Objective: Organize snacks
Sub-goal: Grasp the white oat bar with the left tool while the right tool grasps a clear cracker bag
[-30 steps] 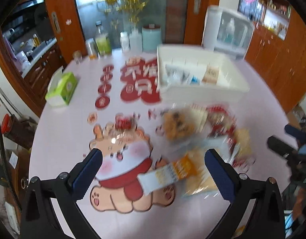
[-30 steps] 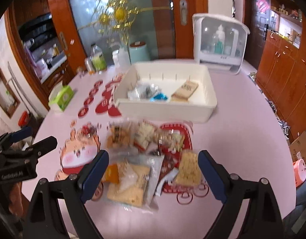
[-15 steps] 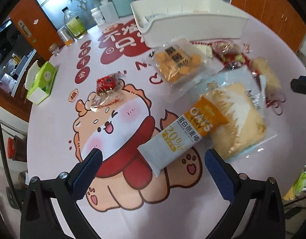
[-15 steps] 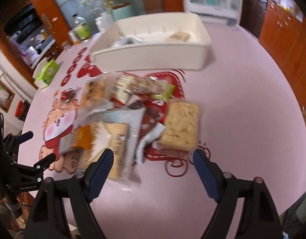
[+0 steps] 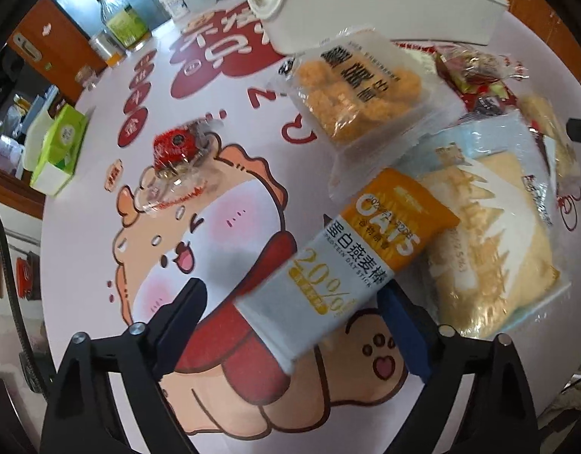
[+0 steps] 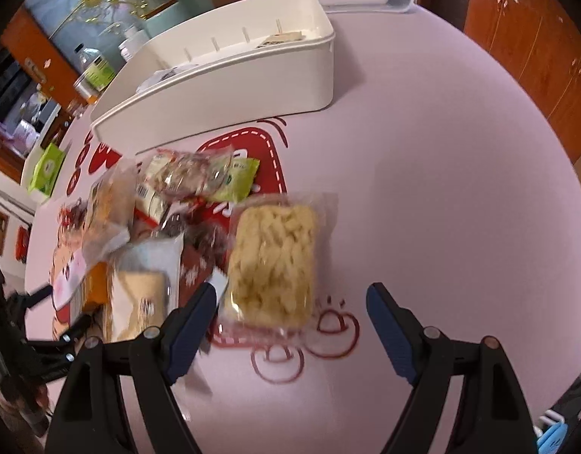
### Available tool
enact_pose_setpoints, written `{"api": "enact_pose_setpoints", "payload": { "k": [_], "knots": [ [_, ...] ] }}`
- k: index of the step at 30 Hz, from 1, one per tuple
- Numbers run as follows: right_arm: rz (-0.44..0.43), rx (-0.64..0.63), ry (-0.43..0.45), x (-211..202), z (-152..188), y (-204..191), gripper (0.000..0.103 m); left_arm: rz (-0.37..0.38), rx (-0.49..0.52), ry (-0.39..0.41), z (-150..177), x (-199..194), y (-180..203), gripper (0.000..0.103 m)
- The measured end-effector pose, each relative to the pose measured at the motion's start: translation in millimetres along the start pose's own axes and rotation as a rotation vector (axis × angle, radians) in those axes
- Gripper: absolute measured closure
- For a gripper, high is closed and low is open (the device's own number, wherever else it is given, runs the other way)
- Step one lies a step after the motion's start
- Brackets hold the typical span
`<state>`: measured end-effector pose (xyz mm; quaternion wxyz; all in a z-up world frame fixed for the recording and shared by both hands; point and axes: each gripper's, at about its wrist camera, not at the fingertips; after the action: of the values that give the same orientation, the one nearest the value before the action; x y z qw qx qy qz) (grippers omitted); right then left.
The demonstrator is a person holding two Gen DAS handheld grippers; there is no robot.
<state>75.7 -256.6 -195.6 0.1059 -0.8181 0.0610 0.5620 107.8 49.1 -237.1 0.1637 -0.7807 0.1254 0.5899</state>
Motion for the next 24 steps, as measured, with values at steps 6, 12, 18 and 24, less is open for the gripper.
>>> {"api": "enact_pose_setpoints", "payload": {
  "k": [6, 12, 18, 24],
  "knots": [
    [-0.010, 0.022, -0.059, 28, -19, -5, 0.030, 0.083, -0.101, -0.034, -4, 8, -10, 0.030],
    [0.022, -0.065, -0.092, 43, -20, -22, 0.043, 0.085, -0.122, -0.022, -8, 6, -12, 0.055],
    [0.023, -0.086, -0.090, 42, -18, -24, 0.044, 0.077, -0.115, -0.006, -12, 0, -7, 0.074],
    [0.017, -0.076, -0.086, 35, -13, -17, 0.045, 0.121, -0.154, 0.022, -9, -11, -15, 0.076]
  ]
}}
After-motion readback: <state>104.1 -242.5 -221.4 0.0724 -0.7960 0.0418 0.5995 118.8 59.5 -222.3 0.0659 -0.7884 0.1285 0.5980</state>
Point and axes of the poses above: each gripper's, at about its wrist camera, not at the fingertips, and x roughly the way its jaws point, y to its right, z to its underside, and after that the axes turned 5 degrees about z, right-handed
